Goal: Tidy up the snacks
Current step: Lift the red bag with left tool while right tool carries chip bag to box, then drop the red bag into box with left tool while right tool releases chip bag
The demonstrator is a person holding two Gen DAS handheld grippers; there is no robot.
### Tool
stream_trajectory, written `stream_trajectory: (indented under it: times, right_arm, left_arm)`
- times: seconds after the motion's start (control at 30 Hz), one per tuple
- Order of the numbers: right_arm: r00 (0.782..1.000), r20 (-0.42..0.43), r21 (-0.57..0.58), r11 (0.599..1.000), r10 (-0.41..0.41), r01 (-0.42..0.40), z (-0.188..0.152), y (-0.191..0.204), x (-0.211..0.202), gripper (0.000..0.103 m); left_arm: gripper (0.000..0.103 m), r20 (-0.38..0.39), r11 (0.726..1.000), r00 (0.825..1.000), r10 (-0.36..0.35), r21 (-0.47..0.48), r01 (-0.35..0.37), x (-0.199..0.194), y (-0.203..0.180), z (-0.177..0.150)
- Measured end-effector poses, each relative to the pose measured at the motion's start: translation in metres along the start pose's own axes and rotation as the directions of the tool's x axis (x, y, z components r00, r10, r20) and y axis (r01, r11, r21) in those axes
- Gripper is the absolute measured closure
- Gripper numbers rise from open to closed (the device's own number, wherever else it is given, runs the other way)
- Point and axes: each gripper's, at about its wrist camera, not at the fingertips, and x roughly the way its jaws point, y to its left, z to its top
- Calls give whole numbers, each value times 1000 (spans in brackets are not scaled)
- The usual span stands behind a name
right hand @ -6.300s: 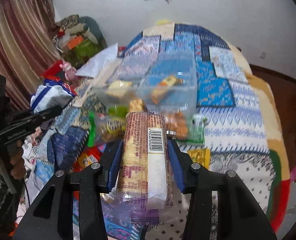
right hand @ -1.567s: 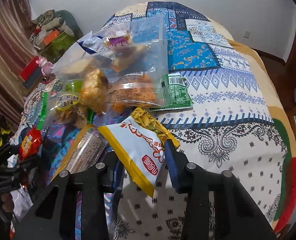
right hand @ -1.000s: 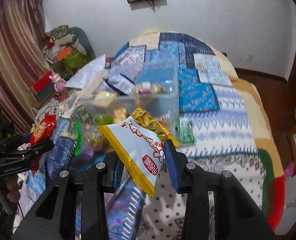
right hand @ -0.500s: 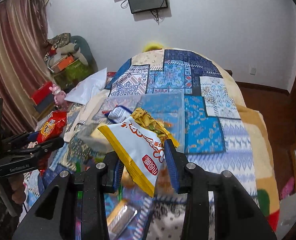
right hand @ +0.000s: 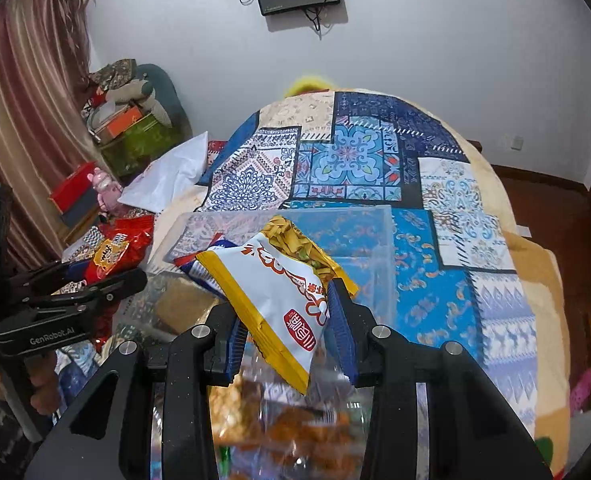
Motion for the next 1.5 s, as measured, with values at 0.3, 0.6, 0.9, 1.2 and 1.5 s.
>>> stream_trajectory:
  times: [0.3,0.6,0.9,1.2,1.5]
  right_arm:
    - [999,-45,-27,1000,5,-7,8,2,34,68]
    - [997,-73,-40,999,27,-30,8,10,56,66]
    - [997,-73,-58,998,29,-33,8,18,49,47]
    - [999,-43,-61,998,28,-30,0,23,10,47]
    - [999,-41,-30,999,35,-36,-24,24,-22,47]
  left_arm:
    - [35,-10,999,1000,-6,-39,6,32,1,6]
    - [34,-5,999,999,32,10,-32,39,-9,7]
    - [30,-23,1000,1000,16,-7,-16,32,-6,9]
    - [22,-9,999,1000,23,28,-23,1,-15,3]
    - [22,-26,999,999,35,19,-34,-28,-5,-19]
